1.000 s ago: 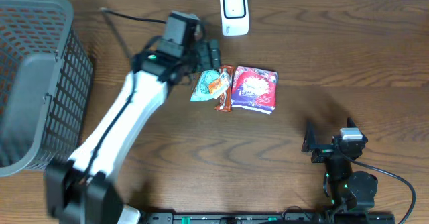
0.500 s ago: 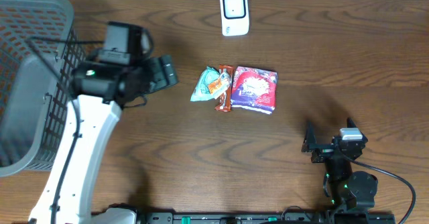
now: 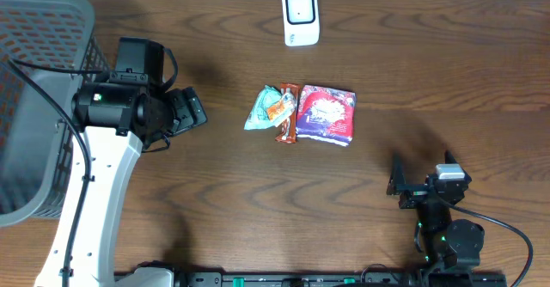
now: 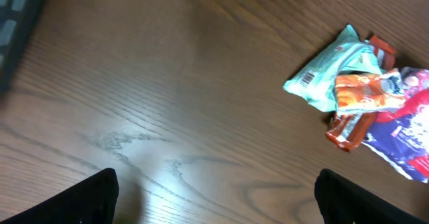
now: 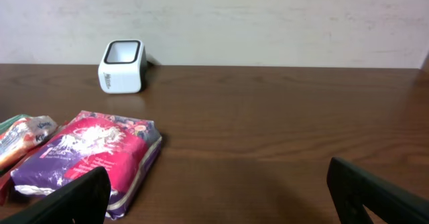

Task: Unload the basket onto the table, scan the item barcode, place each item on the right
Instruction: 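Retract the left gripper to a hover beside the basket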

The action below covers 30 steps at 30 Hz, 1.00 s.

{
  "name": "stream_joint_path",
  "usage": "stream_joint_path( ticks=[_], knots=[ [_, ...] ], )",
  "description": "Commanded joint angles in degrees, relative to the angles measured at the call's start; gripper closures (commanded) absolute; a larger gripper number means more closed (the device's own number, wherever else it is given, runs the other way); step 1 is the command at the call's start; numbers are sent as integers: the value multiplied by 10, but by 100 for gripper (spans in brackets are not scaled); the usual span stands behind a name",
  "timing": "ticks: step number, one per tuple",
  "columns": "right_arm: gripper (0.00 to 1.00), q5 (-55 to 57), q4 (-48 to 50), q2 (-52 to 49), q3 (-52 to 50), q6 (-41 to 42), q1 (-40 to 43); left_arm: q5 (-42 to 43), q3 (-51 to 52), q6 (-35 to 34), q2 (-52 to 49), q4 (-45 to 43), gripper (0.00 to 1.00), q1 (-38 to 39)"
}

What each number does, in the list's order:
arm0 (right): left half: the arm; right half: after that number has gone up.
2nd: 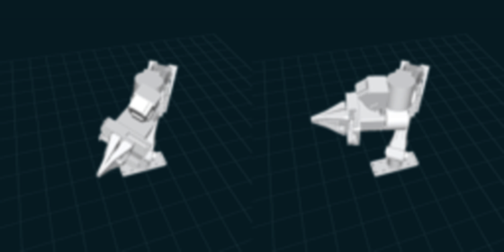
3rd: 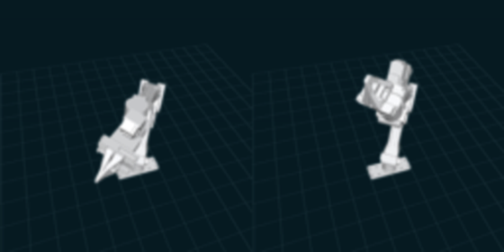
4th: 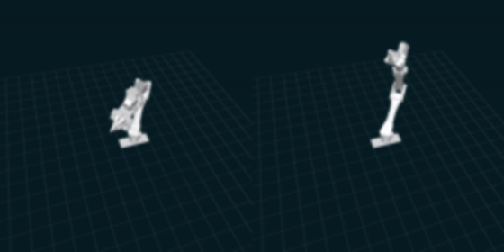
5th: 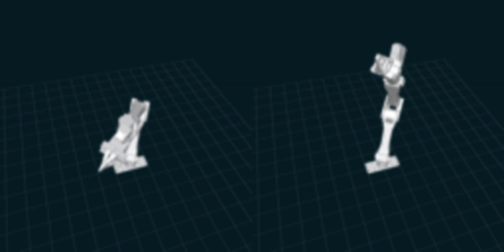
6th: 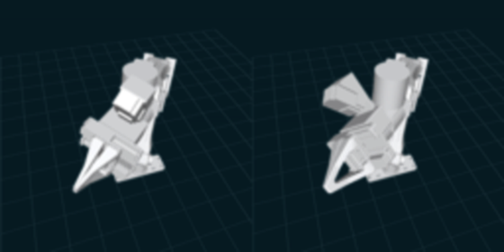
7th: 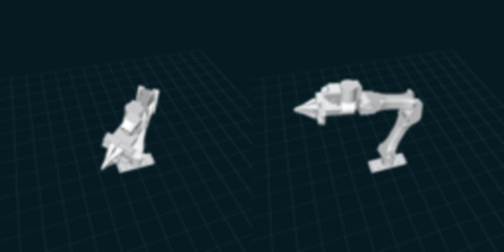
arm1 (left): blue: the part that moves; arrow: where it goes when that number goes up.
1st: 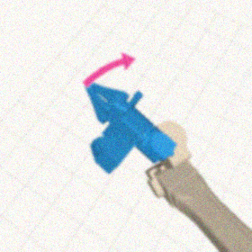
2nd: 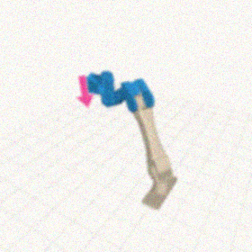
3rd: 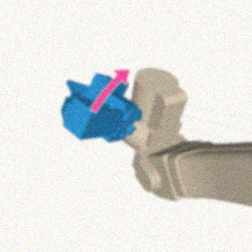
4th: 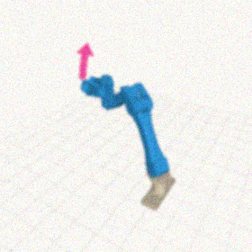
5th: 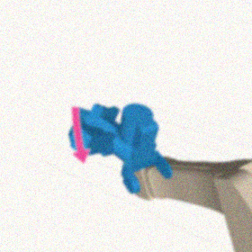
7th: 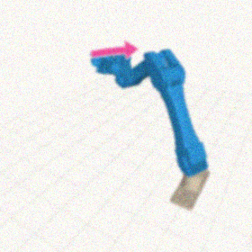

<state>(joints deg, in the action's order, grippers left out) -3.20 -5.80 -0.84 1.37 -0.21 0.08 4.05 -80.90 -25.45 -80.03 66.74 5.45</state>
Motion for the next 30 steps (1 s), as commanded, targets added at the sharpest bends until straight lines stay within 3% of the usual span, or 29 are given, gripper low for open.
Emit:
stream_joint_path(
  ticks=[1,27,30],
  knots=[
    [1,-2,0,5,-3,10,2,-17,7,3,3,3,6,-3],
    [1,-2,0,5,-3,10,2,-17,7,3,3,3,5,-3],
    [1,-52,5,5,-3,82,2,-17,7,3,3,3,5,-3]
  ],
)
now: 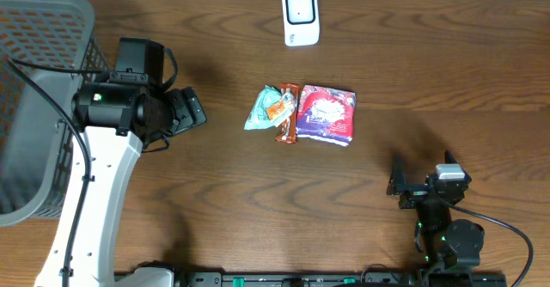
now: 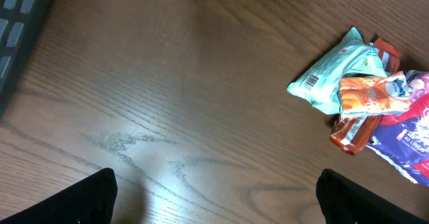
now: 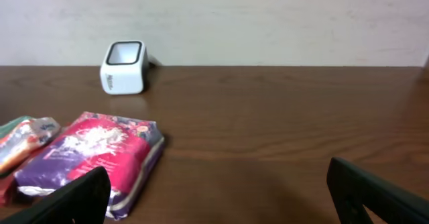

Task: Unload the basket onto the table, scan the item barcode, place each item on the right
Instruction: 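Retract the left gripper to a hover beside the basket, then move the right gripper over the pink flowered pad pack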

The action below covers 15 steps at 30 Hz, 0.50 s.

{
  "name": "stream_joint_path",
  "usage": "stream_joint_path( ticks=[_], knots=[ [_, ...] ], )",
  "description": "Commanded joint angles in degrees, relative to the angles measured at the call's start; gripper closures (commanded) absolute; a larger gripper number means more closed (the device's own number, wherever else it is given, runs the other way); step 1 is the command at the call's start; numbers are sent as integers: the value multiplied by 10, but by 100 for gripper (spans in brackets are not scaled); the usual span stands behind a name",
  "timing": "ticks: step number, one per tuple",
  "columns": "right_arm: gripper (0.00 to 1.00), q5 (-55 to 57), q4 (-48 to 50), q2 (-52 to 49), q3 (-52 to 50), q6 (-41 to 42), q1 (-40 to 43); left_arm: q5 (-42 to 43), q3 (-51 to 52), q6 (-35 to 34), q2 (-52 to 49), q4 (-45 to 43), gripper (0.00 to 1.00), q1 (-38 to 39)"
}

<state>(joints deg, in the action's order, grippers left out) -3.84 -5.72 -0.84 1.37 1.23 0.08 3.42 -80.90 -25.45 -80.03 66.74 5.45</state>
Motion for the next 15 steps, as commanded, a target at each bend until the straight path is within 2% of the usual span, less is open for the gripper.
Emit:
stream_joint_path(
  ticks=[1,3,4,5,7,11,15],
  knots=[
    [1,-90,11,5,-3,124,2,-11,7,3,3,3,5,-3],
    [1,-226,19,5,-3,264,2,-11,7,3,3,3,5,-3],
    [1,-279,16,5,-3,308,2,-11,7,3,3,3,5,-3],
    [1,-317,17,5,-3,338,2,-11,7,3,3,3,5,-3],
    [1,-325,33,5,-3,407,2,-11,7,3,3,3,5,-3],
    [1,-308,98,5,-2,457,2,-11,7,3,3,3,5,-3],
    [1,-303,288,5,-2,457,2,-11,7,3,3,3,5,-3]
  ],
)
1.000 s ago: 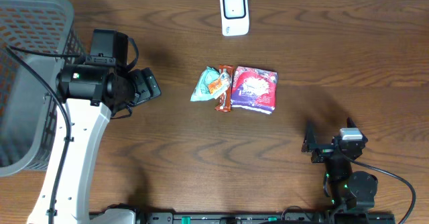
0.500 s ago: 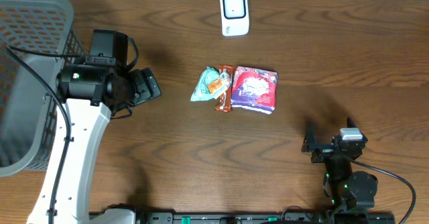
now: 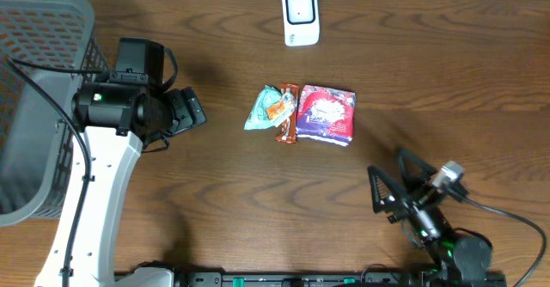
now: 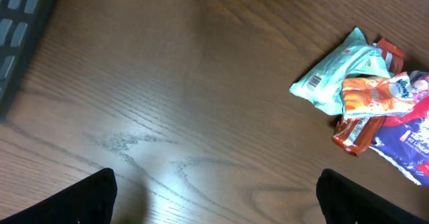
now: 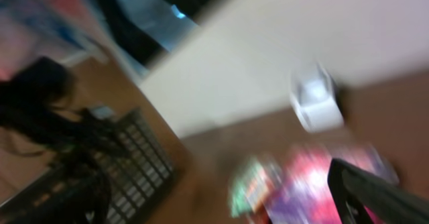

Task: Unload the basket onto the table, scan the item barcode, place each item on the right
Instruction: 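Move the right gripper over the pink flowered pad pack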

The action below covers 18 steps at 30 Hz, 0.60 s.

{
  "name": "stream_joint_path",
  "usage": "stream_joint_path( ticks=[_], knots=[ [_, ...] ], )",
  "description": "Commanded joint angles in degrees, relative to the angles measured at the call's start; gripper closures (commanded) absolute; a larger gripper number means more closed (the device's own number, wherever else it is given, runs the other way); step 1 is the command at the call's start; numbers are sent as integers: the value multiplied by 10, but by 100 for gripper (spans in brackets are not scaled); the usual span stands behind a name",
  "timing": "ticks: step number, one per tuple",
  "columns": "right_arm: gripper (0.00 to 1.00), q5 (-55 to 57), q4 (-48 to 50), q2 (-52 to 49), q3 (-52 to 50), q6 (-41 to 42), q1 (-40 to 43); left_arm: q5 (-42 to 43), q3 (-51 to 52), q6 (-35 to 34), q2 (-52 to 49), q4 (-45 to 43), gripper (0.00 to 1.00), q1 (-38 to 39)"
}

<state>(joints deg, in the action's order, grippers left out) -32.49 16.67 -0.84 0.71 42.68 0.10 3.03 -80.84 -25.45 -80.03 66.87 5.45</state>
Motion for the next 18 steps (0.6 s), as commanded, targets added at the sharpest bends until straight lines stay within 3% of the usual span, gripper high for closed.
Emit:
stream_joint_path(
  ticks=[1,3,7,13,18],
  knots=[
    [1,-7,102,5,8,43,1,-7,6,3,3,2,5,-3],
    [1,26,135,5,22,42,1,-7,6,3,3,2,5,-3],
    [1,59,90,-8,88,-20,1,-7,6,3,3,2,5,-3],
    [1,75,-58,-98,239,-156,1,-7,6,3,3,2,5,-3],
    [1,58,-247,-226,388,-271,1,-7,6,3,3,2,5,-3]
  ],
)
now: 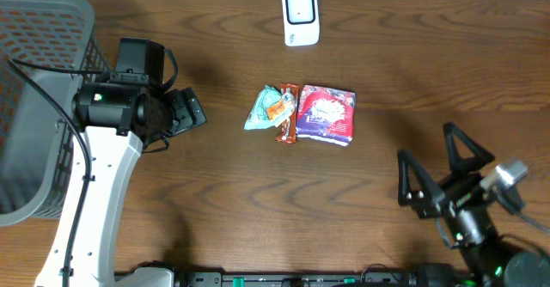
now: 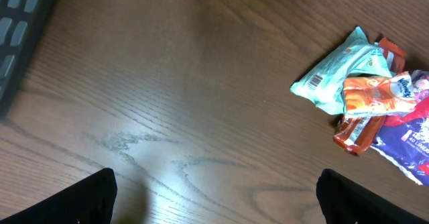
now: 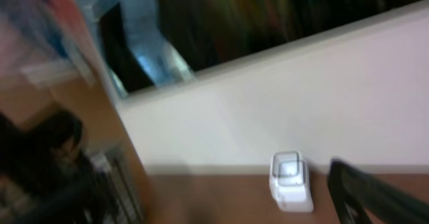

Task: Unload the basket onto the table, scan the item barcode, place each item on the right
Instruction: 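Move the right gripper over the pink flowered pad pack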

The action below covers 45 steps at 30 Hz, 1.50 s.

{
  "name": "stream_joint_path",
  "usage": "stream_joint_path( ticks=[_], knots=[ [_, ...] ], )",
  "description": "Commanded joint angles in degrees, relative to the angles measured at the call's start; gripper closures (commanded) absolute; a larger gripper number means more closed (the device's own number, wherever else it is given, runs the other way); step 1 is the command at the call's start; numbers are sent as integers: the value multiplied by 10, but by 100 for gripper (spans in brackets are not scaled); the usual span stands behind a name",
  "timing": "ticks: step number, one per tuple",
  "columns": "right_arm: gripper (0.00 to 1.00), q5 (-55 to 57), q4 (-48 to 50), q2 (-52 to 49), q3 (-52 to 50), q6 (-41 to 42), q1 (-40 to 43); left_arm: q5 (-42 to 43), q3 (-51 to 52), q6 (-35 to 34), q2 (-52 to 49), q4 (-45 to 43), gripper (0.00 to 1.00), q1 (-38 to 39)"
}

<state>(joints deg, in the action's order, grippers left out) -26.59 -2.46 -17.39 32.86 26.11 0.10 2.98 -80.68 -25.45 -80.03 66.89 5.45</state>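
Observation:
Three snack items lie together mid-table: a teal packet (image 1: 260,107) with its barcode facing up (image 2: 312,81), an orange-brown bar (image 1: 288,115) and a purple-pink pack (image 1: 326,113). The white scanner (image 1: 301,16) stands at the far edge and shows blurred in the right wrist view (image 3: 289,180). My left gripper (image 1: 187,111) hangs open to the left of the items with nothing between its fingers (image 2: 75,200). At the front right my right gripper (image 1: 440,168) is lifted above the table, open and empty.
A grey mesh basket (image 1: 34,106) fills the left edge of the table, its corner just showing in the left wrist view (image 2: 20,9). A pale wall (image 3: 268,110) rises behind the scanner. The right wrist view is motion-blurred.
My right gripper has moved right and higher above the table. Its camera now faces the wall and the scanner, with the snack items out of its view. The left arm has not moved.
At first both arms were still, the right gripper low at the front right, facing the snack pile and the scanner. Later it was lifted and tilted, its view blurred. Now it is higher and further right. The items and the left arm stayed put.

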Motion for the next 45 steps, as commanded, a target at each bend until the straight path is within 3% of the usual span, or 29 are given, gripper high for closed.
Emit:
stream_joint_path(
  ticks=[1,12,15,21,45],
  knots=[
    [1,-1,-95,-88,93,-124,1,-7,5,3,3,2,5,-3],
    [1,-31,-485,-433,384,-243,-33,-7,5,3,3,2,5,-3],
    [1,-31,-542,-506,441,-254,-56,-7,5,3,3,2,5,-3],
    [1,-55,-539,-590,453,-163,-78,-7,5,3,3,2,5,-3],
    [1,-23,-533,-696,450,-163,-77,-7,5,3,3,2,5,-3]
  ],
)
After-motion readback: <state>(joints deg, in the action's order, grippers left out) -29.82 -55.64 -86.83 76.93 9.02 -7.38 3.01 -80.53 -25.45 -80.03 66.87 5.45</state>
